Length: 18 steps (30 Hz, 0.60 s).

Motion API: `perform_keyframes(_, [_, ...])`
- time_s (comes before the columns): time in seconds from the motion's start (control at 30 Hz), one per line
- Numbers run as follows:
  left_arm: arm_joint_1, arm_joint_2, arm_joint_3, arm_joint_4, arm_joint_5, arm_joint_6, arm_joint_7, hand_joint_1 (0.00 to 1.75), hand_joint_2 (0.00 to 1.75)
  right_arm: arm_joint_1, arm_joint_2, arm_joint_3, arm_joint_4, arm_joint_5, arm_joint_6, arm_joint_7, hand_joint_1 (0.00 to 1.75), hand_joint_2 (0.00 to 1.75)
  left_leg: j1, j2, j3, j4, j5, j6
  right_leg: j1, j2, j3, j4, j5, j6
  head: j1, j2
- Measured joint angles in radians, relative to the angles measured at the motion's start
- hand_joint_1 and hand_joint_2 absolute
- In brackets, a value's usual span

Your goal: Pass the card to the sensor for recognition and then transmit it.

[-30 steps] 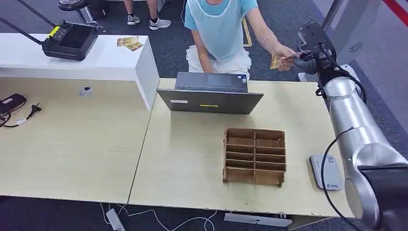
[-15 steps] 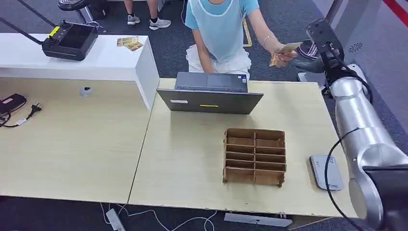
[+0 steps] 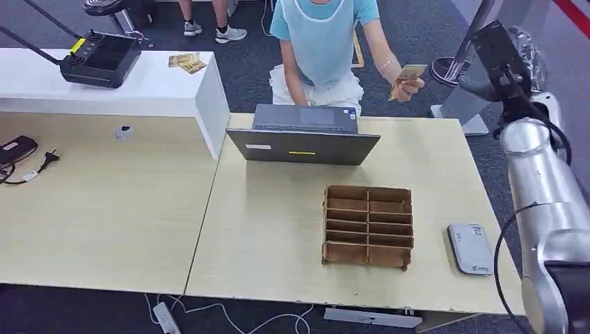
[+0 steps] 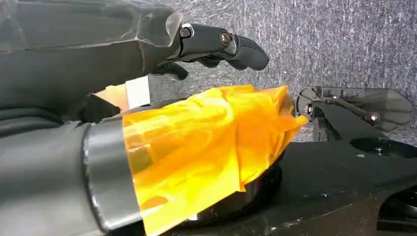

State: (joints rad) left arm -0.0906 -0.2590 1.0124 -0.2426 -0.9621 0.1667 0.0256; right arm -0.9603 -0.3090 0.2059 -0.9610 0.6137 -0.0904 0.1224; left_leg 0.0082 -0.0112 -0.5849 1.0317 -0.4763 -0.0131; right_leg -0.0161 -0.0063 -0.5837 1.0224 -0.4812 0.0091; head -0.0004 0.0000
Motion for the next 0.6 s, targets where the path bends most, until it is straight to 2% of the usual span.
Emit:
perform_keyframes(0.23, [0.000, 0.000, 0.000, 0.000, 0.018, 0.016, -0.004, 0.00, 0.00, 0.135, -0.011, -0.096, -0.189, -0.222, 0.068, -0.058, 0.00, 1.75, 0.000, 0.000, 0.000, 0.000, 0.000, 0.000, 0.000, 0.000, 0.000, 0.000, 0.000, 0.000, 0.000, 0.000])
perform_keyframes(0.6, [0.001, -0.003, 0.007, 0.000, 0.045, 0.042, -0.015, 0.00, 0.00, 0.489, -0.017, -0.220, -0.550, -0.499, 0.094, -0.154, 0.00, 1.75, 0.000, 0.000, -0.001, 0.000, -0.001, 0.000, 0.000, -0.001, 0.000, 0.000, -0.001, 0.001, 0.000, 0.000])
